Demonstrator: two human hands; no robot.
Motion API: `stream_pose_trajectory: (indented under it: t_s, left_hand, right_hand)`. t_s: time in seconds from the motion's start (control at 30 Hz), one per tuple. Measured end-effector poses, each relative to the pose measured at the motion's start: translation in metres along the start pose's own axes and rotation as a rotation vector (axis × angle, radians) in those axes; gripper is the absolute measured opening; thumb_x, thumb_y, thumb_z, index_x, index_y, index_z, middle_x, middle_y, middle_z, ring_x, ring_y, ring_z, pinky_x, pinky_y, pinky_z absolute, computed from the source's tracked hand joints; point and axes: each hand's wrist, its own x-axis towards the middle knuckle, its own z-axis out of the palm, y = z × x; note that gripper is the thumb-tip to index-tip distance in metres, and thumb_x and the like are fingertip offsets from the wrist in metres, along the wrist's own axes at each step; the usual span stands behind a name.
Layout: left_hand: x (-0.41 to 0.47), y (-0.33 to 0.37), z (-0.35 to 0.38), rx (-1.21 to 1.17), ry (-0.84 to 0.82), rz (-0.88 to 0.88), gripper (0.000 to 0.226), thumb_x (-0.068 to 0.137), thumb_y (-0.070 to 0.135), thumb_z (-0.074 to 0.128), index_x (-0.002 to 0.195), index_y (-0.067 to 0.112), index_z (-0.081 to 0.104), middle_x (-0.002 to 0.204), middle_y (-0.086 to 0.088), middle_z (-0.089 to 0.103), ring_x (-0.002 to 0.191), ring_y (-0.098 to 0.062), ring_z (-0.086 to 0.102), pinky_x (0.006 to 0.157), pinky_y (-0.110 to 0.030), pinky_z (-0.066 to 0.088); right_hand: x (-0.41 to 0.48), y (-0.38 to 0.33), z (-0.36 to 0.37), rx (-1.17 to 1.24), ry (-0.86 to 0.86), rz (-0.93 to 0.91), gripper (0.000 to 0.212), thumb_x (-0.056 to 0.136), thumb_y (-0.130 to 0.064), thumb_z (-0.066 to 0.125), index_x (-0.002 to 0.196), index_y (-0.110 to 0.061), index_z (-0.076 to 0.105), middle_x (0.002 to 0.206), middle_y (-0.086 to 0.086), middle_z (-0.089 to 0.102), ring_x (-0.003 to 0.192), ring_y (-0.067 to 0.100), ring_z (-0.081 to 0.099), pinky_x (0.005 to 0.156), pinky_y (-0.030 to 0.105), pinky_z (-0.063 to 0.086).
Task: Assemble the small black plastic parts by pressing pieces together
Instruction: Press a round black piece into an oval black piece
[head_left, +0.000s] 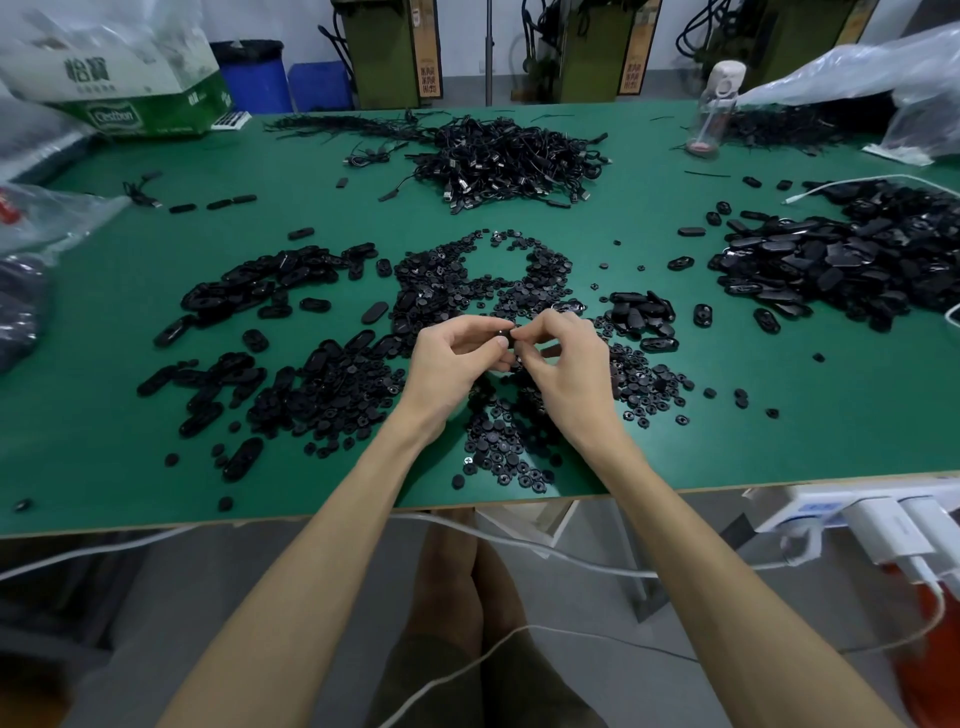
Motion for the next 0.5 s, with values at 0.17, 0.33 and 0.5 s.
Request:
stream_pose_trajectory:
  t_s: [0.17, 0.33, 0.5]
  left_hand:
    - [0.0011, -0.0024, -0.0017, -0.037, 0.098, -0.027, 0.02, 0.094, -0.003, 0.07, 0.115, -0.003, 0.071, 0.098, -0.017, 0.077, 0.08, -0.02, 0.075, 0.079, -0.031, 0.061]
    - [0.0017, -0.0026, -0.0032, -0.076, 0.138, -0.033, 0.018, 0.095, -0.002, 0.069, 0.113, -0.003, 0.072, 0.092, -0.014, 0.077, 0.077, -0.023, 0.075, 0.078, -0.03, 0.062]
    - [0.0008, -0.0008, -0.0011, -0.066, 0.079, -0.02, 0.018, 0.094, -0.002, 0.069, 0.113, -0.003, 0.072, 0.089, -0.013, 0.076, 0.076, -0.018, 0.073, 0.076, -0.028, 0.061]
  right_hand:
    - [-0.002, -0.0018, 0.0034, -0.059, -0.137, -0.096, 0.028, 0.097, -0.006, 0.064, 0.124, -0.008, 0.073, 0.113, 0.007, 0.062, 0.115, 0.023, 0.048, 0.094, 0.004, 0.027]
    - [-0.0009, -0.0013, 0.0011, 0.04, -0.121, -0.062, 0.034, 0.098, -0.007, 0.064, 0.13, -0.018, 0.071, 0.118, 0.005, 0.058, 0.118, 0.018, 0.048, 0.093, 0.003, 0.033]
    - [0.0018, 0.0017, 0.0011, 0.122, -0.023, 0.072, 0.027, 0.1, -0.019, 0.066, 0.126, -0.015, 0.067, 0.111, -0.001, 0.066, 0.104, 0.009, 0.062, 0.085, 0.018, 0.048]
